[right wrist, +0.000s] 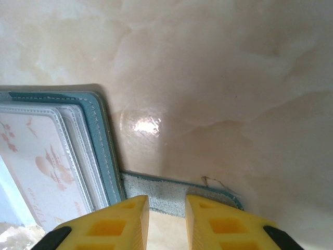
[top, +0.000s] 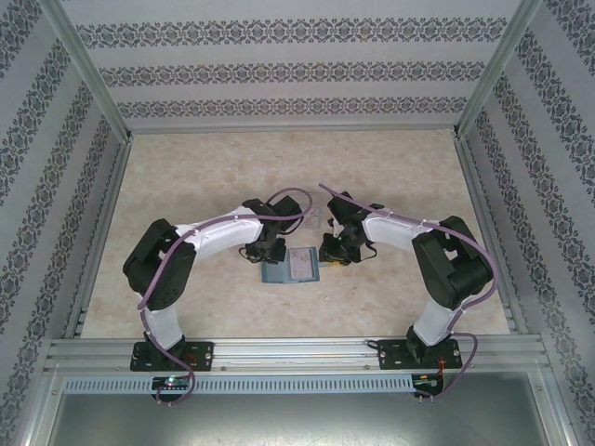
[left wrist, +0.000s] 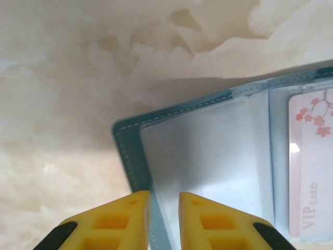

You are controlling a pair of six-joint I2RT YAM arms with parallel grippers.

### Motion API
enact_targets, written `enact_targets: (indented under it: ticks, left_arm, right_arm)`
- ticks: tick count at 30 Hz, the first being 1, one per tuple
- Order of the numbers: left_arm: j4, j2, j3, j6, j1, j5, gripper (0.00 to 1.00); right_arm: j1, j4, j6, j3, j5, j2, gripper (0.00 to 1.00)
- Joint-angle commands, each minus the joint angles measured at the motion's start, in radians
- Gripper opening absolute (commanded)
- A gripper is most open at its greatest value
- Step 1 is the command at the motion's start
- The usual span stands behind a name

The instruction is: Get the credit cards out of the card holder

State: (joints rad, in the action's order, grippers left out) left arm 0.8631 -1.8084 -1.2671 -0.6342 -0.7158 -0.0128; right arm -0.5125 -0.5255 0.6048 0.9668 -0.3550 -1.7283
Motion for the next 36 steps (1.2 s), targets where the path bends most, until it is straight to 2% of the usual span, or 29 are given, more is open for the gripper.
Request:
enact_targets:
  ticks: [1, 6, 16, 19, 24, 36]
  left_arm:
    - [0.062, 0.054, 0.004, 0.026, 0.021, -0.032, 0.22]
    - [0.051, 0.078, -0.037, 0.047, 0.022, 0.025, 0.24]
    - [-0.180, 0.031, -0.022, -0.008, 0.022, 0.315, 0.24]
    - [-0.226, 0.018, -0.002, -0.024, 0.022, 0.333, 0.18]
    - [-0.267, 0.002, 0.029, -0.039, 0.022, 0.351, 0.13]
    - [-0.403, 0.019, 0.160, -0.087, 0.042, 0.407, 0.12]
  right_arm:
    - [0.008, -0.039, -0.008, -0.011, 0.036, 0.024, 0.26]
    - [0.006, -0.042, 0.001, -0.011, 0.036, 0.043, 0.26]
    - [0.001, -0.027, 0.028, 0.005, 0.008, 0.078, 0.27]
    - [-0.004, -0.006, 0.036, 0.013, -0.021, 0.072, 0.27]
    - [-0.018, 0.025, 0.050, 0.028, -0.058, 0.048, 0.27]
    - [-0.050, 0.062, 0.067, 0.077, -0.112, -0.014, 0.26]
